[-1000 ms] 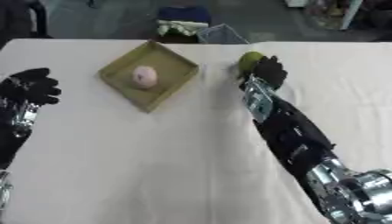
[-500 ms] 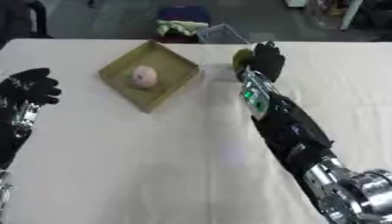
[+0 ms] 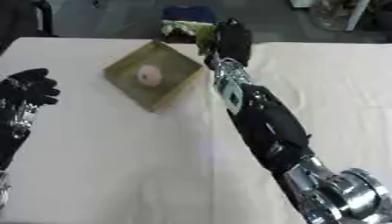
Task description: Pick up objects on the table and place them in the box.
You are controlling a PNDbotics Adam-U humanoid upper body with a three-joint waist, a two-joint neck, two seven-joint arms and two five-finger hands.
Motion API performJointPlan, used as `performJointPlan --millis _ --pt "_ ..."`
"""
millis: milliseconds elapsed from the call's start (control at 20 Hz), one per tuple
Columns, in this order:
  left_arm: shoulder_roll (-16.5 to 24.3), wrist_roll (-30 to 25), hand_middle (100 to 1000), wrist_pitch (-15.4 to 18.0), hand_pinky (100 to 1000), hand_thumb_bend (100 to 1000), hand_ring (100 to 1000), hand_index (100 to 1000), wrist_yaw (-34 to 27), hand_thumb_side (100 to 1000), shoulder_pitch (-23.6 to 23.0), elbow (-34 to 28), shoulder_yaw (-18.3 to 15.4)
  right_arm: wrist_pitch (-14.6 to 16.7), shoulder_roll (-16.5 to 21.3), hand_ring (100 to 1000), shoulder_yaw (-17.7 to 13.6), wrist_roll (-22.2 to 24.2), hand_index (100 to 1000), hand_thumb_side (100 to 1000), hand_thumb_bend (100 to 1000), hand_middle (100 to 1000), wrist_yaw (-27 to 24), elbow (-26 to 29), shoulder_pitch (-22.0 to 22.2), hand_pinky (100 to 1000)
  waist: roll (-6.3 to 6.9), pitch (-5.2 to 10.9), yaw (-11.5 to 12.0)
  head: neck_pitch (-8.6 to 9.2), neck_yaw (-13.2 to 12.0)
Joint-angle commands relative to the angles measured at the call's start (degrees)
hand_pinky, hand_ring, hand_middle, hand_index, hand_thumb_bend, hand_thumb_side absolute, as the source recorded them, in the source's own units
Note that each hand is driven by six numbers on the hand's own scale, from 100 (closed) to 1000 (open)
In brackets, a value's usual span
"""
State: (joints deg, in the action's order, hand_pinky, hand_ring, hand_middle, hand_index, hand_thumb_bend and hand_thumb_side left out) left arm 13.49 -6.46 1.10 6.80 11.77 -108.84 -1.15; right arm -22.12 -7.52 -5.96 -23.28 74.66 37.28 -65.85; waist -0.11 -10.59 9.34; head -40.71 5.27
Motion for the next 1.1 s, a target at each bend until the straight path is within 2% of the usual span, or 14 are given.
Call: performJointPlan --millis 50,300,650,800,850,900,950,1100 --pt "0.95 -0.22 636 0.18 665 376 665 805 -0.10 732 1.01 -1.01 0.11 0.82 -2.35 765 0.59 1.01 524 100 100 715 3.14 2.06 -0.36 734 0.40 0.62 0.48 0.69 0.44" --pt "0.92 -0.27 636 0.22 665 376 665 805 -0.15 732 1.34 -1.12 0.16 0.75 -4.82 765 0.44 2.10 540 100 100 715 6.79 2.44 1.52 734 0.45 0.15 1.51 0.94 0.74" --pt "0.92 -0.27 636 0.22 666 375 665 805 -0.19 732 1.52 -1.19 0.17 -0.19 -5.55 764 -0.05 1.98 555 100 100 714 8.23 2.87 2.40 733 0.46 -0.10 1.89 1.08 0.76" --pt "0.91 -0.34 635 0.23 666 374 665 805 -0.19 733 1.55 -1.18 0.21 -0.54 -5.65 763 -0.13 1.29 650 100 100 713 8.43 3.17 2.42 732 0.47 -0.13 1.95 1.14 0.75" --pt "0.90 -0.35 635 0.23 667 373 665 805 -0.18 733 1.55 -1.18 0.21 -0.57 -5.69 765 -0.11 1.01 713 151 100 718 8.53 3.23 2.42 733 0.48 -0.14 1.98 1.15 0.75" --pt "0.90 -0.34 635 0.24 667 373 665 805 -0.19 733 1.55 -1.18 0.20 -0.63 -5.70 772 -0.07 0.66 798 272 173 734 8.75 3.30 2.41 738 0.50 -0.13 2.02 1.18 0.74" --pt "0.90 -0.32 635 0.25 667 373 665 805 -0.20 733 1.55 -1.19 0.19 -0.71 -5.73 778 -0.03 0.37 847 332 245 746 9.00 3.34 2.41 740 0.52 -0.13 2.06 1.20 0.73" --pt "0.90 -0.27 635 0.24 667 373 665 805 -0.22 733 1.53 -1.19 0.17 -1.05 -5.80 800 -0.06 -0.21 926 454 358 787 9.60 3.51 2.36 749 0.58 -0.10 2.12 1.31 0.70"
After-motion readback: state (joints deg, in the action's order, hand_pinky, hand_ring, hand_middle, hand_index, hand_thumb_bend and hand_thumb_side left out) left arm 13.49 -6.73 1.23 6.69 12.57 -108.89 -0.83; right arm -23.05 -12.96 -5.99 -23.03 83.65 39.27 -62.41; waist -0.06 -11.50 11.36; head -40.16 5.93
